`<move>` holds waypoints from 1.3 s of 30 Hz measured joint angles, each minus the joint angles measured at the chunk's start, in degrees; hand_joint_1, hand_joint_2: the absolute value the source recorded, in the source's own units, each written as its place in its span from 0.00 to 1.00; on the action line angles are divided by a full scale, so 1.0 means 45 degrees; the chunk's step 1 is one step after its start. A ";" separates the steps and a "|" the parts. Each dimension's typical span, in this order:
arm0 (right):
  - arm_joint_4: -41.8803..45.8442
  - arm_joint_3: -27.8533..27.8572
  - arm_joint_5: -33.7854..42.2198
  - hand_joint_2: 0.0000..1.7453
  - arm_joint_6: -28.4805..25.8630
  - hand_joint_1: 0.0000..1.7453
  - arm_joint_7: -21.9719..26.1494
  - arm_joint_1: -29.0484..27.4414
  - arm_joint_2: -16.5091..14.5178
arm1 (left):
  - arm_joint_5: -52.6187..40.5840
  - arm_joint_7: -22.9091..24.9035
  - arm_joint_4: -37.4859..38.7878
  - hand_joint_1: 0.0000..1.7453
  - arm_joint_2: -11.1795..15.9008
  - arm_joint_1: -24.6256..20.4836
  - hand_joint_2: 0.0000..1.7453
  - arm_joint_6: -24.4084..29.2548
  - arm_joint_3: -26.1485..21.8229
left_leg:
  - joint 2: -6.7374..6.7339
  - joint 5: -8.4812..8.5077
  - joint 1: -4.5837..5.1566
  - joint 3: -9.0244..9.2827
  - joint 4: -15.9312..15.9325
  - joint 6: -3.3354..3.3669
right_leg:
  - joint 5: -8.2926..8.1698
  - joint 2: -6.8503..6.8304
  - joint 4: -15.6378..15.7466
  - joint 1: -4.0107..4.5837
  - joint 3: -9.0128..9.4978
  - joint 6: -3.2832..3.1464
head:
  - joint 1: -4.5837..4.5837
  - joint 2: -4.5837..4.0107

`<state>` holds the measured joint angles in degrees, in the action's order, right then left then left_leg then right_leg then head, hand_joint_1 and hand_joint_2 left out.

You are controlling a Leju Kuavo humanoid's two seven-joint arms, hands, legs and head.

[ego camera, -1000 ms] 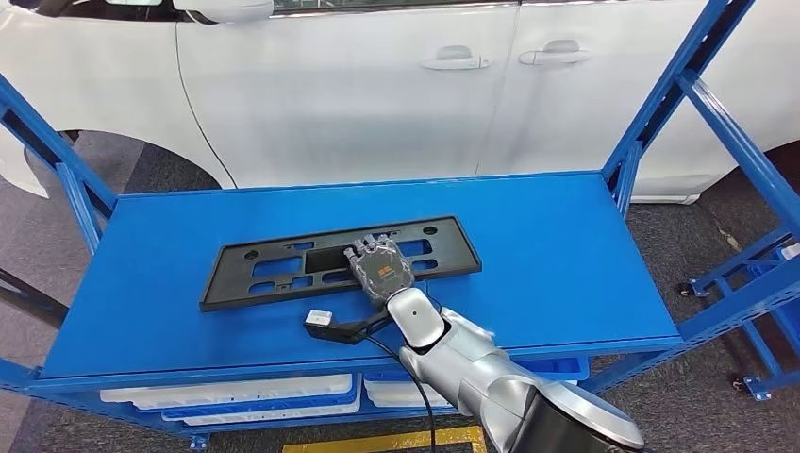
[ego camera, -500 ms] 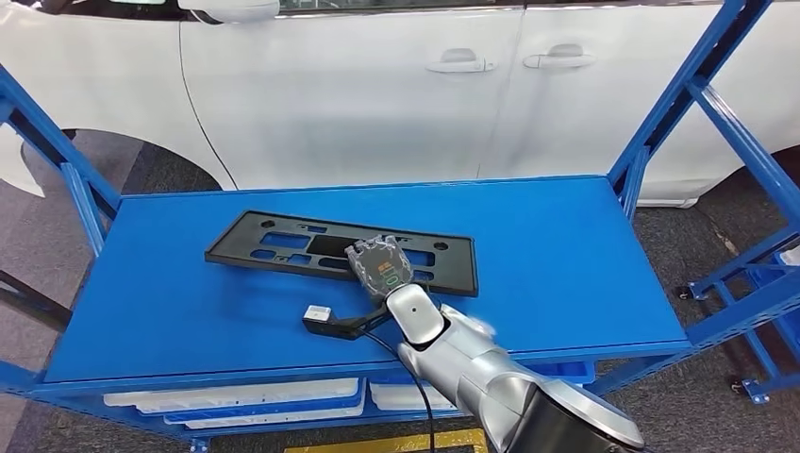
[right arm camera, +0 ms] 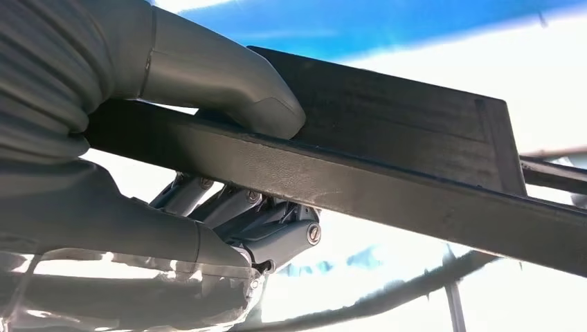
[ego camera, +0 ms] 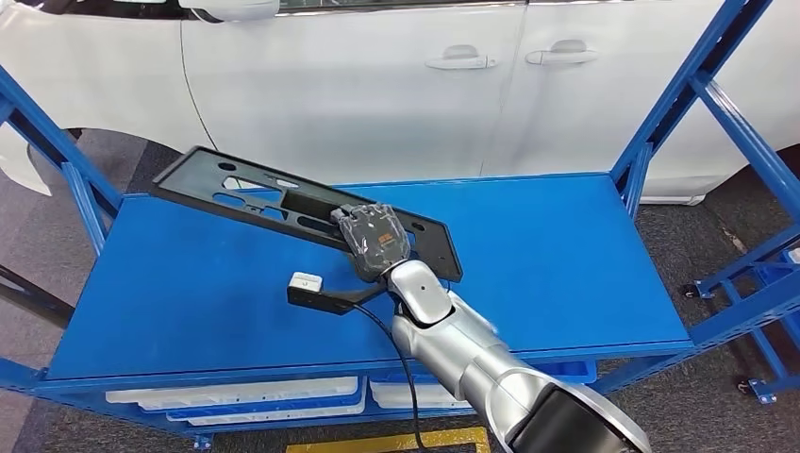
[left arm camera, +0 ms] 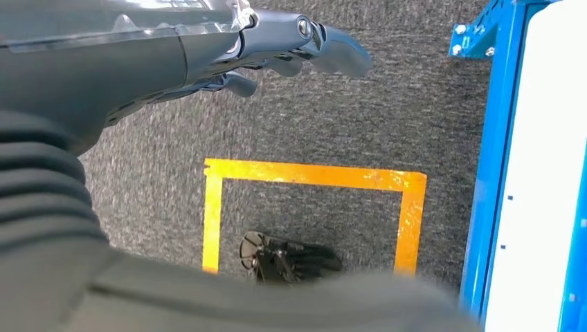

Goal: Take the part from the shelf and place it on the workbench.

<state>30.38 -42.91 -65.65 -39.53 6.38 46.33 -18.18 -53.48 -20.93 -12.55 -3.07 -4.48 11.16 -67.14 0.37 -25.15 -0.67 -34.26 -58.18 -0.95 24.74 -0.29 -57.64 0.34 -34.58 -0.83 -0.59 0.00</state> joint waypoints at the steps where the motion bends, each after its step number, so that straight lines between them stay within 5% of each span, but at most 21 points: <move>1: 0.0324 0.0404 -0.0001 1.00 -0.0007 1.00 0.0173 -0.0040 -0.0004 | 0.0007 0.0005 0.0000 0.00 0.0000 -0.0003 1.00 0.0012 -0.0001 | -0.0003 -0.0138 0.0005 -0.0074 -0.0180 -0.0054 | -0.0037 -0.0022 0.0083 -0.0046 0.0047 -0.0050 | -0.0006 0.0000; 5: 0.1188 0.1451 0.0007 1.00 -0.0039 1.00 0.0287 -0.0172 -0.0001 | 0.0011 0.0022 0.0000 0.00 -0.0001 0.0025 1.00 0.0029 -0.0004 | -0.0012 -0.1551 -0.0049 -0.1441 -0.3139 -0.0237 | -0.0061 -0.0079 0.0174 -0.0103 0.0130 -0.0161 | -0.0023 0.0000; 6: 0.1301 0.1594 0.0007 1.00 -0.0040 1.00 0.0290 -0.0240 0.0002 | 0.0012 0.0027 0.0000 0.00 0.0001 0.0036 1.00 0.0033 -0.0005 | -0.0012 -0.1623 -0.0065 -0.1683 -0.3610 -0.0273 | -0.0049 -0.0074 0.0159 -0.0105 0.0133 -0.0161 | -0.0023 0.0000; 8: 0.1489 0.1794 0.0005 1.00 -0.0042 1.00 0.0297 -0.0370 0.0005 | 0.0013 0.0035 0.0000 0.00 0.0005 0.0034 1.00 0.0037 -0.0006 | -0.0023 -0.1026 -0.0117 -0.1415 -0.2987 -0.0318 | 0.0003 -0.0044 0.0099 -0.0127 0.0155 -0.0122 | -0.0024 0.0000; 11: 0.1735 0.2011 0.0002 1.00 -0.0055 1.00 0.0302 -0.0424 0.0005 | 0.0013 0.0040 0.0000 0.00 0.0002 0.0000 1.00 0.0037 -0.0006 | -0.0064 0.0003 -0.0156 -0.0257 -0.0542 -0.0269 | 0.0140 0.0009 -0.0106 -0.0095 0.0117 0.0053 | -0.0029 0.0000; 16: 0.2263 0.2417 0.0521 1.00 -0.0074 1.00 0.0950 -0.0654 0.0007 | 0.0089 0.0024 0.0000 0.00 -0.0007 0.0002 1.00 0.0007 -0.0013 | -0.0008 0.0033 -0.0143 -0.0137 -0.0155 0.0152 | 0.0322 0.0034 -0.0353 -0.0076 -0.0030 0.0336 | 0.0011 -0.0001; 18: 0.3024 0.2835 0.2076 1.00 0.0212 1.00 0.2028 -0.0913 0.0018 | 0.0264 -0.0173 0.0000 0.00 -0.0010 -0.0012 1.00 -0.0086 -0.0058 | -0.0008 0.0054 -0.0162 -0.0128 -0.0118 0.0278 | 0.0983 0.0039 -0.1459 -0.0122 -0.0532 0.0464 | 0.0051 -0.0001; 20: 0.4360 0.3297 0.5010 1.00 0.1186 1.00 0.3193 -0.1315 0.0132 | 0.0629 -0.0629 0.0000 0.00 -0.0007 -0.0015 1.00 -0.0347 -0.0206 | 0.0005 0.0043 -0.0140 -0.0134 -0.0120 0.0337 | 0.1772 0.0042 -0.3283 -0.0145 -0.1410 0.0540 | 0.0080 0.0000; 22: 0.6210 0.3720 0.8642 1.00 0.2777 1.00 0.4073 -0.1902 0.0389 | 0.1207 -0.1284 0.0000 0.00 -0.0011 0.0000 1.00 -0.0839 -0.0478 | 0.0058 0.0029 -0.0110 -0.0115 -0.0123 0.0360 | 0.1791 0.0043 -0.3987 -0.0140 -0.1792 0.0520 | 0.0086 0.0000; 25: 0.9458 0.4257 1.3526 1.00 0.6010 1.00 0.4941 -0.2875 0.0979 | 0.2028 -0.2049 0.0000 0.00 -0.0039 0.0010 1.00 -0.1768 -0.0994 | 0.0150 0.0002 -0.0041 -0.0061 -0.0118 0.0366 | 0.0517 0.0042 -0.1680 -0.0044 -0.0754 0.0237 | 0.0081 0.0000; 27: 1.1405 0.4478 1.5781 1.00 0.8632 1.00 0.5227 -0.3584 0.1484 | 0.2251 -0.2192 0.0000 0.00 -0.0076 0.0015 1.00 -0.2239 -0.1279 | 0.0172 -0.0024 -0.0006 -0.0049 -0.0111 0.0319 | 0.0084 0.0015 -0.0360 0.0049 -0.0158 0.0068 | 0.0074 0.0000; 32: 1.5340 0.4404 1.9122 1.00 1.4490 1.00 0.6318 -0.6083 0.2296 | 0.2071 -0.1936 0.0000 0.00 -0.0076 0.0030 1.00 -0.2028 -0.1596 | 0.0079 -0.0381 0.0002 -0.0092 -0.0382 0.0022 | 0.0017 -0.0029 0.0148 -0.0036 0.0126 -0.0057 | 0.0085 0.0000; 36: 1.6831 0.3905 2.0550 1.00 1.5667 1.00 0.6236 -0.6964 0.2697 | 0.1989 -0.1835 0.0000 0.00 -0.0049 0.0001 1.00 -0.1849 -0.1620 | 0.0012 -0.1805 -0.0031 -0.1318 -0.3276 -0.0125 | 0.0038 -0.0040 0.0209 -0.0067 0.0248 -0.0160 | 0.0053 -0.0001; 37: 1.6954 0.3842 2.0690 1.00 1.5842 1.00 0.6183 -0.7075 0.2806 | 0.2014 -0.1831 0.0000 0.00 -0.0038 -0.0004 1.00 -0.1828 -0.1637 | 0.0010 -0.1811 -0.0032 -0.1437 -0.3549 -0.0146 | 0.0048 -0.0030 0.0189 -0.0068 0.0248 -0.0157 | 0.0052 -0.0001; 39: 1.7035 0.3756 2.0670 1.00 1.6184 1.00 0.6129 -0.7163 0.2993 | 0.2042 -0.1840 0.0000 0.00 -0.0012 -0.0021 1.00 -0.1807 -0.1665 | -0.0005 -0.1156 -0.0039 -0.0905 -0.2560 -0.0145 | 0.0078 -0.0003 0.0116 -0.0081 0.0252 -0.0115 | 0.0051 -0.0002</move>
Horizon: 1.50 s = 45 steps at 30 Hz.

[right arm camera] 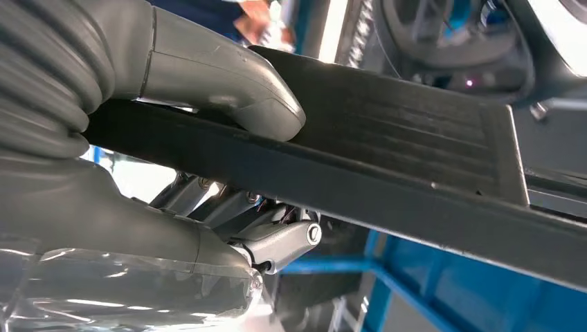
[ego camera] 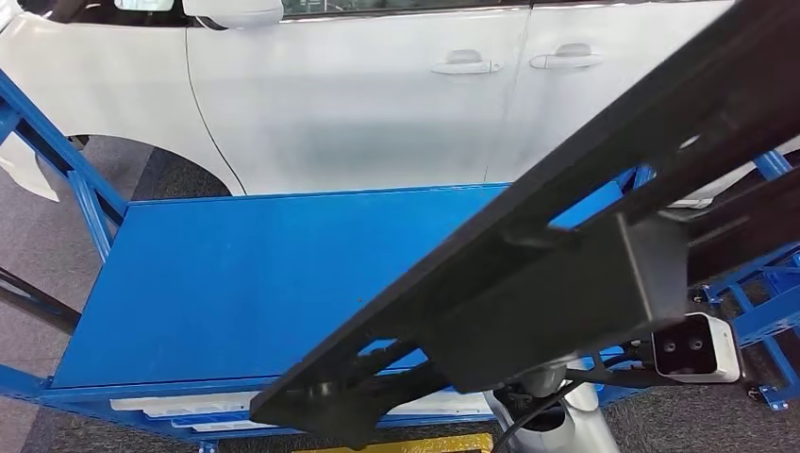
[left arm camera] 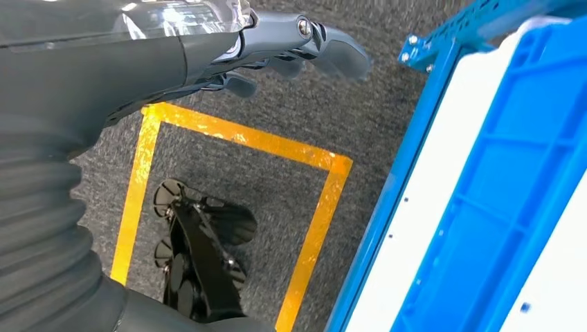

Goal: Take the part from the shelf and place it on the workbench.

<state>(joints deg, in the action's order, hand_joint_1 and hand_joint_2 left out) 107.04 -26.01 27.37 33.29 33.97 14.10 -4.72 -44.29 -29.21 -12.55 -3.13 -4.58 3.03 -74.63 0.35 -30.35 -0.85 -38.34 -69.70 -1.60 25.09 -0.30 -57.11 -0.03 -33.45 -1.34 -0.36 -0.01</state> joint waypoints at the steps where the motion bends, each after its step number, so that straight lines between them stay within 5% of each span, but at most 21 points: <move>1: 0.0004 -0.0029 -0.0133 1.00 0.0169 1.00 -0.0013 -0.0002 0.0064 | -0.0005 -0.0011 0.0000 0.00 0.0012 -0.0024 1.00 0.0006 -0.0006 | -0.0016 0.0364 -0.0003 0.0494 0.0957 0.0031 | 0.0027 0.0006 -0.0053 -0.0004 0.0001 0.0040 | 0.0000 0.0000; 3: 0.0011 -0.0114 -0.0480 1.00 0.0372 1.00 -0.0095 0.0030 0.0127 | -0.0023 -0.0035 0.0000 0.00 0.0024 -0.0076 1.00 0.0012 -0.0007 | -0.0022 0.0793 0.0034 0.1189 0.2325 0.0160 | 0.0072 0.0015 -0.0157 0.0033 -0.0018 0.0158 | 0.0007 0.0001; 8: 0.0030 -0.0339 -0.1000 1.00 0.0296 1.00 -0.0592 0.0168 0.0200 | -0.0095 -0.0016 0.0000 0.00 0.0030 -0.0102 1.00 0.0012 -0.0007 | 0.0007 0.0943 0.0036 0.1292 0.2625 0.0531 | 0.0277 0.0032 -0.0450 0.0029 -0.0158 0.0488 | 0.0034 0.0002; 11: -0.0038 -0.0509 -0.1225 1.00 0.0137 1.00 -0.0755 0.0247 0.0273 | -0.0096 -0.0006 0.0000 0.00 0.0036 -0.0127 1.00 0.0000 -0.0007 | -0.0004 0.1026 0.0016 0.1257 0.2672 0.0648 | 0.1413 0.0041 -0.2525 -0.0058 -0.1100 0.0705 | 0.0078 0.0001; 13: -0.0149 -0.0650 -0.1461 1.00 -0.0154 1.00 -0.0856 0.0285 0.0319 | -0.0097 -0.0001 0.0000 0.00 0.0042 -0.0122 1.00 -0.0023 -0.0008 | -0.0002 0.1032 0.0024 0.1224 0.2655 0.0656 | 0.1750 0.0040 -0.3706 -0.0103 -0.1653 0.0766 | 0.0079 0.0001; 15: -0.0323 -0.0829 -0.1735 1.00 -0.0638 1.00 -0.0975 0.0412 0.0345 | -0.0117 0.0001 0.0000 0.00 0.0044 -0.0125 1.00 -0.0063 -0.0010 | 0.0014 0.1032 0.0028 0.1224 0.2635 0.0645 | 0.1194 0.0041 -0.3072 -0.0123 -0.1338 0.0722 | 0.0081 0.0001; 18: -0.0791 -0.1170 -0.2098 1.00 -0.1344 1.00 -0.1008 0.0764 0.0346 | -0.0221 0.0005 0.0000 0.00 0.0026 -0.0170 1.00 -0.0148 -0.0007 | 0.0036 0.1044 0.0059 0.1209 0.2608 0.0534 | 0.0180 0.0050 -0.0616 -0.0044 -0.0140 0.0486 | 0.0077 0.0002; 22: -0.2113 -0.1751 -0.2686 1.00 -0.1839 1.00 -0.0465 0.1059 0.0328 | -0.0300 -0.0014 0.0000 0.00 0.0018 -0.0200 1.00 -0.0322 -0.0007 | 0.0024 0.1096 0.0035 0.1171 0.2640 0.0214 | -0.0026 0.0030 -0.0056 0.0018 0.0022 0.0239 | 0.0068 0.0003; 24: -0.2772 -0.2035 -0.2927 1.00 -0.1920 1.00 -0.0231 0.1148 0.0233 | -0.0304 -0.0036 0.0000 0.00 0.0016 -0.0202 1.00 -0.0346 -0.0005 | 0.0013 0.0629 0.0032 0.0964 0.2119 0.0102 | -0.0192 -0.0017 0.0119 -0.0047 0.0024 0.0101 | 0.0055 0.0001; 27: -0.3632 -0.2414 -0.3065 1.00 -0.1947 1.00 -0.0136 0.1275 0.0020 | -0.0299 -0.0057 0.0000 0.00 0.0008 -0.0193 1.00 -0.0362 -0.0002 | 0.0000 -0.0760 0.0008 0.0057 -0.0230 -0.0009 | -0.0317 -0.0056 0.0134 -0.0036 -0.0140 0.0000 | 0.0032 0.0002; 29: -0.4038 -0.2606 -0.3074 1.00 -0.1936 1.00 -0.0141 0.1317 -0.0061 | -0.0290 -0.0066 0.0000 0.00 0.0010 -0.0172 1.00 -0.0347 -0.0002 | -0.0003 -0.0903 0.0000 -0.0067 -0.0824 -0.0064 | -0.0369 -0.0074 0.0028 -0.0030 -0.0310 0.0013 | 0.0030 0.0001; 33: -0.4454 -0.2915 -0.3050 1.00 -0.1886 1.00 -0.0179 0.1478 -0.0236 | -0.0262 -0.0049 0.0000 0.00 0.0012 -0.0193 1.00 -0.0254 -0.0002 | 0.0005 0.0231 -0.0045 0.1585 0.2032 -0.0001 | -0.0450 -0.0066 -0.0316 -0.0008 -0.0649 0.0147 | 0.0033 0.0002; 37: -0.4681 -0.3160 -0.2997 1.00 -0.1880 1.00 -0.0188 0.1598 -0.0324 | -0.0244 0.0040 0.0000 0.00 0.0005 -0.0173 1.00 -0.0083 -0.0006 | 0.0023 0.0541 0.0006 0.1599 0.2411 0.0340 | -0.0639 -0.0035 -0.0373 0.0011 -0.0786 0.0463 | 0.0046 0.0002; 39: -0.4789 -0.3231 -0.2950 1.00 -0.1907 1.00 -0.0161 0.1619 -0.0329 | -0.0239 0.0100 0.0000 0.00 -0.0005 -0.0183 1.00 -0.0002 -0.0006 | -0.0005 0.0781 -0.0022 0.1446 0.2456 0.0514 | -0.0163 -0.0009 -0.0787 -0.0039 -0.0997 0.0630 | 0.0067 0.0002; 42: -0.4903 -0.3306 -0.2921 1.00 -0.2043 1.00 -0.0137 0.1641 -0.0332 | -0.0238 0.0163 0.0000 0.00 -0.0010 -0.0187 1.00 0.0079 -0.0006 | -0.0030 0.1164 -0.0031 0.0959 0.2466 0.0624 | 0.1561 0.0011 -0.3112 -0.0088 -0.1764 0.0789 | 0.0108 0.0001; 43: -0.4932 -0.3323 -0.2924 1.00 -0.2107 1.00 -0.0137 0.1641 -0.0332 | -0.0238 0.0174 0.0000 0.00 -0.0010 -0.0180 1.00 0.0107 -0.0007 | -0.0031 0.1291 -0.0024 0.0774 0.2459 0.0623 | 0.1883 0.0011 -0.3799 -0.0091 -0.1889 0.0806 | 0.0107 0.0001; 45: -0.4965 -0.3339 -0.2933 1.00 -0.2214 1.00 -0.0140 0.1653 -0.0341 | -0.0240 0.0188 0.0000 0.00 -0.0012 -0.0171 1.00 0.0153 -0.0007 | -0.0029 0.1539 -0.0005 0.0439 0.2451 0.0608 | 0.1747 0.0012 -0.3835 -0.0078 -0.1453 0.0756 | 0.0112 0.0003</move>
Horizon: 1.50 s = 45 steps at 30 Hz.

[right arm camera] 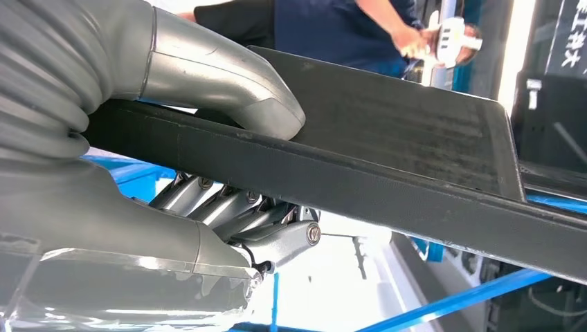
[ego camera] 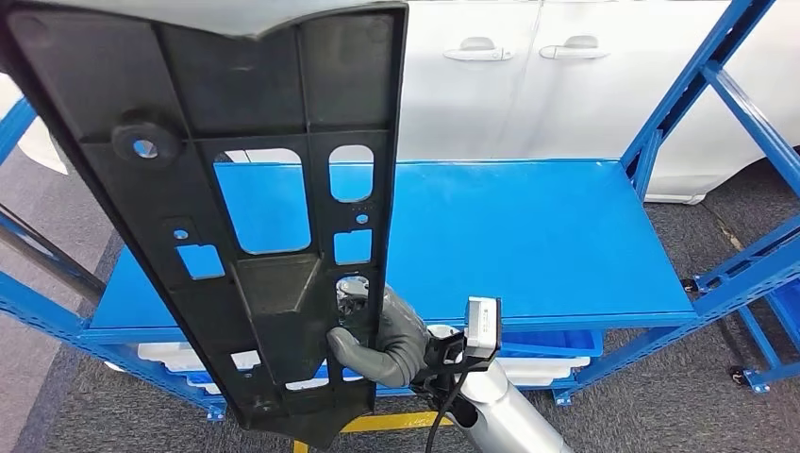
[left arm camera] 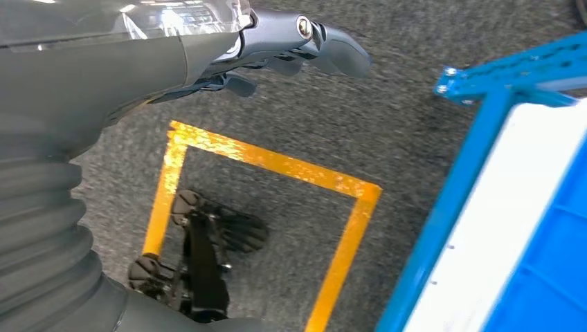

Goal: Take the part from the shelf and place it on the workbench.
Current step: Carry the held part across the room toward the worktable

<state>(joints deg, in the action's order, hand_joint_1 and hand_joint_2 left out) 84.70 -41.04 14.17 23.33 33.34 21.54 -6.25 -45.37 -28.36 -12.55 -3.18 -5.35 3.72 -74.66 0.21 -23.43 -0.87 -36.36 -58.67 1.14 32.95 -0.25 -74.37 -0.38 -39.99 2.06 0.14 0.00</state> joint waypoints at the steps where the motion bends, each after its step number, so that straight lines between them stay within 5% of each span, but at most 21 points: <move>1: -0.0005 -0.0007 -0.0013 1.00 -0.0056 1.00 -0.0006 0.0028 -0.0027 | -0.0002 0.0005 0.0000 0.00 -0.0006 0.0001 1.00 0.0010 0.0000 | 0.0008 0.0124 0.0015 -0.0148 0.0000 -0.0016 | -0.0305 0.0003 0.0714 0.0022 0.0602 -0.0078 | 0.0000 0.0000; 4: 0.0002 -0.0027 -0.0081 1.00 -0.0249 1.00 -0.0031 0.0201 -0.0192 | -0.0013 0.0030 0.0000 0.00 -0.0072 -0.0004 1.00 0.0018 0.0000 | 0.0024 0.0484 0.0044 -0.0397 0.0039 -0.0146 | -0.0662 0.0013 0.3349 0.0152 0.2425 -0.0366 | -0.0008 0.0000; 6: 0.0005 -0.0034 -0.0115 1.00 -0.0377 1.00 -0.0072 0.0304 -0.0270 | -0.0033 0.0056 0.0000 0.00 -0.0101 -0.0003 1.00 0.0007 0.0000 | 0.0017 0.0726 0.0019 -0.0396 0.0160 -0.0307 | -0.0712 0.0019 0.3828 0.0225 0.2625 -0.0466 | 0.0046 0.0000; 8: -0.0007 -0.0039 -0.0143 1.00 -0.0472 1.00 -0.0141 0.0378 -0.0313 | -0.0068 0.0063 0.0000 0.00 -0.0112 0.0005 1.00 -0.0023 0.0002 | 0.0019 0.0796 0.0016 -0.0454 0.0237 -0.0445 | -0.1020 -0.0006 0.4013 0.0180 0.2499 -0.0622 | 0.0095 0.0000; 9: -0.0018 -0.0041 -0.0156 1.00 -0.0504 1.00 -0.0173 0.0413 -0.0346 | -0.0091 0.0056 0.0000 0.00 -0.0120 0.0011 1.00 -0.0058 0.0004 | 0.0023 0.0493 0.0017 -0.0561 0.0045 -0.0489 | -0.1223 -0.0030 0.4101 0.0144 0.2380 -0.0712 | 0.0069 0.0000; 13: -0.0092 -0.0074 -0.0166 1.00 -0.0618 1.00 -0.0221 0.0482 -0.0455 | -0.0186 -0.0006 0.0000 0.00 -0.0136 0.0007 1.00 -0.0232 0.0005 | 0.0023 -0.1788 -0.0034 -0.1199 -0.2787 -0.0667 | -0.1909 -0.0092 0.4170 0.0137 0.1655 -0.0840 | -0.0034 -0.0002; 15: -0.0165 -0.0087 -0.0149 1.00 -0.0654 1.00 -0.0225 0.0477 -0.0458 | -0.0210 -0.0018 0.0000 0.00 -0.0132 0.0009 1.00 -0.0245 0.0005 | 0.0021 -0.1651 -0.0050 -0.0917 -0.3400 -0.0738 | -0.2181 -0.0113 0.4075 0.0140 0.1222 -0.0797 | -0.0038 -0.0001; 17: -0.0208 -0.0093 -0.0068 1.00 -0.0658 1.00 -0.0217 0.0477 -0.0460 | -0.0240 -0.0022 0.0000 0.00 -0.0126 -0.0001 1.00 -0.0247 0.0008 | 0.0017 -0.1106 -0.0084 0.0223 -0.2262 -0.0771 | -0.2405 -0.0115 0.3879 0.0112 0.0774 -0.0706 | -0.0041 0.0000; 19: -0.0218 -0.0097 0.0106 1.00 -0.0608 1.00 -0.0212 0.0475 -0.0466 | -0.0270 -0.0009 0.0000 0.00 -0.0119 -0.0029 1.00 -0.0243 0.0018 | 0.0032 -0.1250 -0.0062 0.1432 -0.0564 -0.0703 | -0.2568 -0.0111 0.3658 0.0127 0.0463 -0.0574 | -0.0035 0.0000; 21: -0.0239 -0.0104 0.0357 1.00 -0.0515 1.00 -0.0198 0.0468 -0.0471 | -0.0275 0.0017 0.0000 0.00 -0.0116 -0.0021 1.00 -0.0209 0.0027 | 0.0058 -0.1512 -0.0001 0.1787 0.0111 -0.0521 | -0.2738 -0.0105 0.3572 0.0154 0.0372 -0.0436 | -0.0046 -0.0001; 23: -0.0284 -0.0107 0.0559 1.00 -0.0441 1.00 -0.0172 0.0449 -0.0467 | -0.0270 0.0046 0.0000 0.00 -0.0119 0.0010 1.00 -0.0163 0.0027 | 0.0035 -0.1314 -0.0006 0.1613 0.0115 -0.0303 | -0.2840 -0.0075 0.3570 0.0125 0.0299 -0.0293 | -0.0069 -0.0002; 25: -0.0345 -0.0098 0.0630 1.00 -0.0430 1.00 -0.0155 0.0425 -0.0455 | -0.0272 0.0072 0.0000 0.00 -0.0121 0.0007 1.00 -0.0128 0.0027 | -0.0021 -0.0996 -0.0036 0.1321 0.0140 -0.0109 | -0.2125 -0.0028 0.3035 0.0073 -0.0002 -0.0151 | -0.0062 -0.0001; 27: -0.0421 -0.0091 0.0658 1.00 -0.0423 1.00 -0.0161 0.0404 -0.0431 | -0.0279 0.0081 0.0000 0.00 -0.0114 0.0001 1.00 -0.0084 0.0029 | -0.0049 -0.0656 -0.0038 0.0910 0.0125 -0.0015 | -0.0752 -0.0005 0.1485 0.0022 -0.0482 -0.0036 | -0.0052 0.0000; 29: -0.0527 -0.0090 0.0781 1.00 -0.0311 1.00 -0.0216 0.0373 -0.0395 | -0.0302 0.0084 0.0000 0.00 -0.0106 0.0021 1.00 -0.0052 0.0028 | -0.0053 -0.0331 -0.0030 0.0472 0.0101 -0.0011 | -0.0089 -0.0004 -0.0027 0.0001 -0.0705 0.0021 | -0.0056 0.0000; 31: -0.0654 -0.0089 0.1055 1.00 -0.0053 1.00 -0.0282 0.0351 -0.0358 | -0.0351 0.0087 0.0000 0.00 -0.0101 0.0032 1.00 -0.0079 0.0029 | -0.0050 -0.0030 -0.0016 0.0065 0.0084 -0.0039 | -0.0480 -0.0002 0.0044 0.0012 -0.0111 -0.0031 | -0.0053 0.0000; 33: -0.0737 -0.0079 0.1315 1.00 0.0183 1.00 -0.0304 0.0359 -0.0342 | -0.0403 0.0091 0.0000 0.00 -0.0107 0.0030 1.00 -0.0145 0.0036 | -0.0031 0.0246 0.0007 -0.0243 0.0078 -0.0092 | -0.0887 0.0014 0.1752 0.0075 0.1304 -0.0231 | -0.0057 0.0000; 35: -0.0753 -0.0062 0.1419 1.00 0.0273 1.00 -0.0329 0.0388 -0.0349 | -0.0419 0.0096 0.0000 0.00 -0.0117 0.0027 1.00 -0.0202 0.0047 | -0.0022 0.0495 -0.0001 -0.0365 0.0123 -0.0208 | -0.0799 0.0020 0.3416 0.0172 0.2444 -0.0400 | -0.0061 0.0000; 38: -0.0738 -0.0053 0.1315 1.00 0.0205 1.00 -0.0492 0.0399 -0.0384 | -0.0329 0.0133 -0.0001 0.00 -0.0083 0.0038 1.00 -0.0271 0.0053 | -0.0032 0.0860 -0.0062 -0.0389 0.0325 -0.0451 | -0.0996 -0.0005 0.4045 0.0227 0.2593 -0.0561 | 0.0032 0.0000; 40: -0.0732 -0.0061 0.1172 1.00 0.0095 1.00 -0.0633 0.0397 -0.0464 | -0.0243 0.0193 -0.0001 0.00 -0.0039 0.0062 1.00 -0.0330 0.0053 | -0.0025 0.0394 -0.0048 -0.0590 0.0024 -0.0555 | -0.1359 -0.0055 0.4268 0.0156 0.2403 -0.0733 | 0.0018 0.0000; 43: -0.0776 -0.0069 0.1062 1.00 0.0021 1.00 -0.0738 0.0409 -0.0627 | -0.0050 0.0330 0.0000 0.00 0.0010 0.0067 1.00 -0.0333 0.0034 | -0.0024 -0.1453 -0.0070 -0.1191 -0.2241 -0.0683 | -0.1868 -0.0098 0.4300 0.0158 0.1861 -0.0867 | -0.0060 -0.0002; 45: -0.0846 -0.0086 0.1036 1.00 0.0052 1.00 -0.0786 0.0412 -0.0760 | 0.0095 0.0420 0.0000 0.00 0.0032 0.0046 1.00 -0.0247 -0.0006 | -0.0023 -0.1713 -0.0076 -0.1210 -0.3374 -0.0765 | -0.2131 -0.0115 0.4188 0.0168 0.1417 -0.0856 | -0.0066 -0.0002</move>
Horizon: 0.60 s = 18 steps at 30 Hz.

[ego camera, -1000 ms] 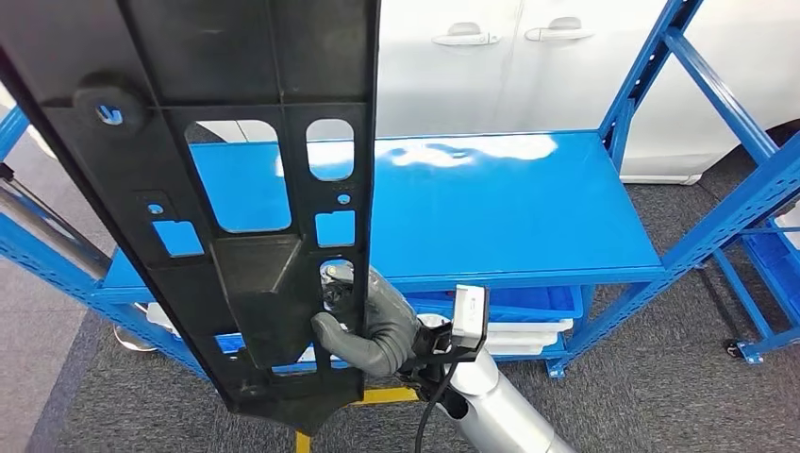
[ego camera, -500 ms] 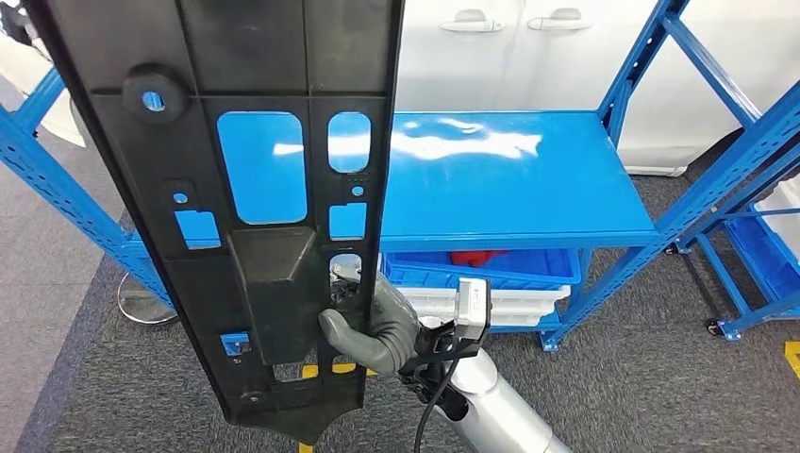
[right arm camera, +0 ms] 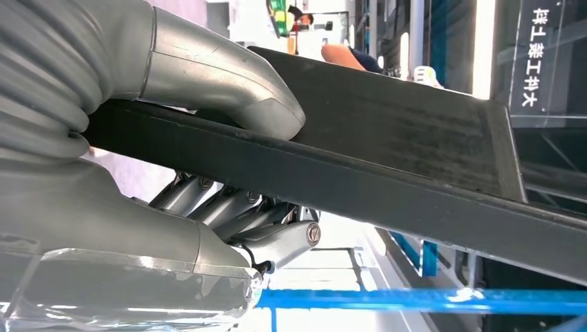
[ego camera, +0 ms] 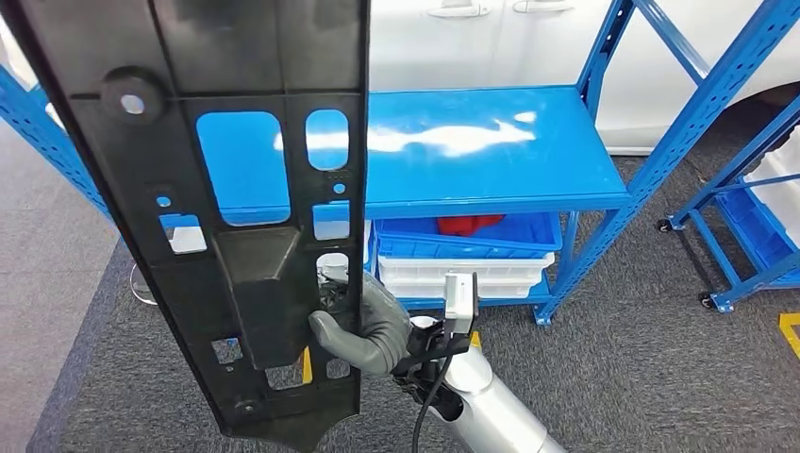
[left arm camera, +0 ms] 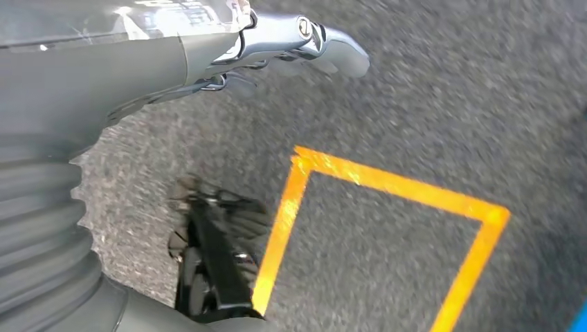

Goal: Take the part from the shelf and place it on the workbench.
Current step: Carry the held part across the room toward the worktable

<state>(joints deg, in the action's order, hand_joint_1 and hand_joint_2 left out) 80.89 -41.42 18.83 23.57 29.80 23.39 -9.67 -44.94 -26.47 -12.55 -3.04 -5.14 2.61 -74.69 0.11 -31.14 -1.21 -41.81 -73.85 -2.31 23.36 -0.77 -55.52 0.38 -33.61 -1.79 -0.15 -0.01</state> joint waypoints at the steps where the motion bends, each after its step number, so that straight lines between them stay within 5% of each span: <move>1: -0.0035 -0.0012 0.0001 1.00 0.0026 1.00 -0.0013 0.0005 -0.0086 | 0.0062 0.0028 0.0000 0.00 0.0002 -0.0011 1.00 0.0046 -0.0028 | -0.0001 0.0248 -0.0008 0.0306 0.0070 -0.0031 | -0.0116 -0.0003 -0.0078 -0.0010 -0.0229 0.0025 | -0.0001 0.0000; 3: -0.0075 -0.0043 0.0024 1.00 0.0112 1.00 -0.0017 0.0037 -0.0276 | 0.0158 0.0054 0.0000 0.00 0.0002 -0.0055 1.00 0.0113 -0.0105 | -0.0003 0.0693 -0.0040 0.1528 0.1508 -0.0079 | -0.0298 0.0004 -0.0288 -0.0038 -0.0654 0.0115 | -0.0009 0.0002; 5: -0.0079 -0.0069 0.0095 1.00 0.0266 1.00 -0.0007 0.0091 -0.0461 | 0.0237 0.0049 0.0000 0.00 -0.0004 -0.0116 1.00 0.0169 -0.0193 | 0.0030 0.0569 -0.0011 0.2602 0.3133 0.0001 | -0.0463 0.0006 -0.0469 -0.0016 -0.0938 0.0246 | -0.0010 0.0002; 6: -0.0078 -0.0079 0.0153 1.00 0.0373 1.00 0.0008 0.0120 -0.0532 | 0.0263 0.0050 0.0000 0.00 -0.0009 -0.0134 1.00 0.0193 -0.0222 | 0.0049 0.0426 0.0021 0.2808 0.3526 0.0070 | -0.0556 0.0003 -0.0504 -0.0001 -0.1006 0.0310 | -0.0023 0.0002; 9: -0.0075 -0.0083 0.0255 1.00 0.0670 1.00 0.0115 0.0183 -0.0608 | 0.0274 0.0070 0.0000 0.00 -0.0028 -0.0117 1.00 0.0261 -0.0250 | 0.0032 0.0625 0.0031 0.2673 0.3641 0.0348 | -0.0649 0.0028 -0.0560 -0.0009 -0.1143 0.0526 | -0.0038 0.0002; 11: -0.0075 -0.0052 0.0243 1.00 0.0833 1.00 0.0196 0.0208 -0.0600 | 0.0266 0.0111 0.0000 0.00 -0.0043 -0.0120 1.00 0.0319 -0.0251 | -0.0024 0.0840 -0.0020 0.2448 0.3687 0.0548 | 0.0128 0.0078 -0.1352 -0.0050 -0.1475 0.0696 | -0.0009 0.0002; 13: -0.0080 0.0006 0.0263 1.00 0.1027 1.00 0.0271 0.0223 -0.0582 | 0.0249 0.0214 0.0000 0.00 -0.0041 -0.0128 1.00 0.0436 -0.0253 | -0.0104 0.1031 -0.0006 0.2200 0.3682 0.0657 | 0.1261 0.0106 -0.3070 -0.0105 -0.2005 0.0820 | 0.0019 0.0002; 15: -0.0106 0.0079 0.0302 1.00 0.1214 1.00 0.0335 0.0222 -0.0557 | 0.0254 0.0307 0.0000 0.00 -0.0044 -0.0116 1.00 0.0642 -0.0268 | -0.0231 0.1215 0.0007 0.1964 0.3672 0.0666 | 0.1676 0.0109 -0.4271 -0.0142 -0.2216 0.0871 | 0.0022 0.0002; 16: -0.0124 0.0113 0.0319 1.00 0.1288 1.00 0.0360 0.0222 -0.0550 | 0.0269 0.0323 0.0000 0.00 -0.0055 -0.0111 1.00 0.0756 -0.0284 | -0.0298 0.1293 0.0009 0.1860 0.3665 0.0648 | 0.1534 0.0103 -0.4141 -0.0149 -0.1957 0.0861 | 0.0022 0.0002; 18: -0.0147 0.0170 0.0359 1.00 0.1400 1.00 0.0410 0.0231 -0.0549 | 0.0301 0.0318 0.0000 0.00 -0.0097 -0.0111 1.00 0.0933 -0.0315 | -0.0454 0.1402 0.0019 0.1732 0.3652 0.0597 | 0.1016 -0.0071 -0.2473 -0.0115 -0.0716 0.0745 | 0.0021 0.0002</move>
<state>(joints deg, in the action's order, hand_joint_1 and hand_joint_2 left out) 80.23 -40.66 20.45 29.87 31.65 24.44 -12.14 -43.59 -25.04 -12.55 -3.48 -5.64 6.80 -76.11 -1.93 -24.83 -1.13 -34.01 -57.42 0.38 27.93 -1.09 -66.66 -0.14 -36.83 1.56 -0.06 0.00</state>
